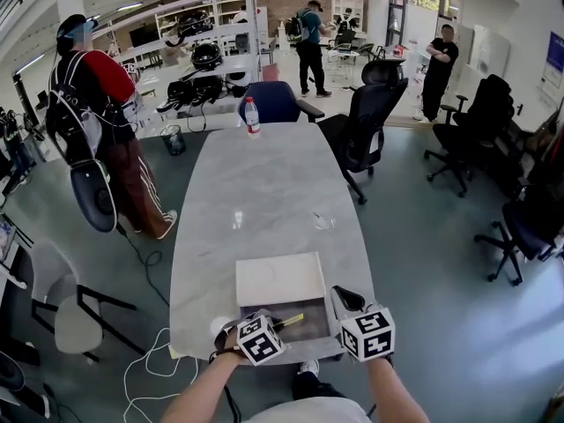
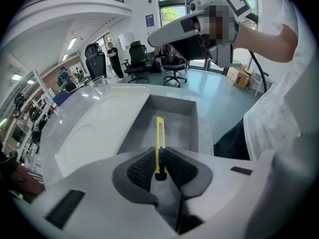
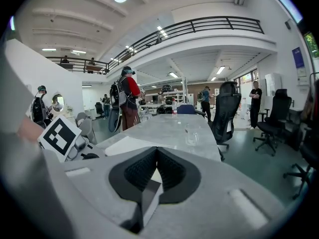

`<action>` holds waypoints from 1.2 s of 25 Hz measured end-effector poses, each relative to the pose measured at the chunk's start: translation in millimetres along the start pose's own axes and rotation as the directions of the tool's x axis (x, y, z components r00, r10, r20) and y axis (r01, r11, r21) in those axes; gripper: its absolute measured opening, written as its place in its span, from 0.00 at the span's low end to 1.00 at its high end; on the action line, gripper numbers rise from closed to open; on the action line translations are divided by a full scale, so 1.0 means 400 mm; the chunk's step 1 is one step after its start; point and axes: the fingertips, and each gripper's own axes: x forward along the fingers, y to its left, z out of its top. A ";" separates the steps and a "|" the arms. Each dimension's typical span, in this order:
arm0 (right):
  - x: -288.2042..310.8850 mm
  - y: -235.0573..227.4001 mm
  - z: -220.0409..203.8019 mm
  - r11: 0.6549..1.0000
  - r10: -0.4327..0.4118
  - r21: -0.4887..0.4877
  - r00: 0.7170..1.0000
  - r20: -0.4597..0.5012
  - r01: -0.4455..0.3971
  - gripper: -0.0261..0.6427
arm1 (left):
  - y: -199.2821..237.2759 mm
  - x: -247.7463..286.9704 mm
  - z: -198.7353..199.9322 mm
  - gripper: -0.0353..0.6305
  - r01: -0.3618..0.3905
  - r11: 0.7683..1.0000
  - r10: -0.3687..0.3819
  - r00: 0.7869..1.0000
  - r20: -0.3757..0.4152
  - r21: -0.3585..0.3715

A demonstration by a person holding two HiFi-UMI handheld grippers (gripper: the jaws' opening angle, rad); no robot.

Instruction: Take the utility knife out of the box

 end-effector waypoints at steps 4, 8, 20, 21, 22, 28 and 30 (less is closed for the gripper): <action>-0.026 0.015 0.001 1.000 -0.002 -0.002 1.000 0.010 0.002 0.05 | -0.004 -0.050 0.015 0.15 -0.033 0.999 0.034 0.998 0.046 -0.019; -0.045 0.029 0.001 1.000 -0.003 -0.006 1.000 0.020 0.003 0.05 | 0.007 -0.106 0.028 0.15 -0.088 0.995 0.092 0.990 0.104 -0.049; -0.106 0.092 0.007 0.999 0.009 -0.037 0.999 0.043 -0.007 0.05 | 0.055 -0.288 0.012 0.15 -0.244 0.934 0.313 0.910 0.272 -0.260; -0.111 0.096 0.008 0.999 0.009 -0.038 0.999 0.046 -0.007 0.05 | 0.060 -0.304 0.007 0.15 -0.250 0.924 0.332 0.899 0.286 -0.288; -0.116 0.099 0.008 0.999 0.008 -0.038 0.999 0.049 -0.006 0.05 | 0.064 -0.319 0.002 0.15 -0.255 0.913 0.352 0.887 0.300 -0.318; -0.146 0.119 0.001 0.999 0.007 -0.047 0.998 0.062 -0.004 0.05 | 0.068 -0.392 -0.049 0.15 -0.268 0.840 0.460 0.813 0.356 -0.472; -0.156 0.129 0.000 0.999 0.008 -0.047 0.998 0.065 -0.005 0.05 | 0.062 -0.415 -0.065 0.15 -0.271 0.821 0.484 0.797 0.361 -0.503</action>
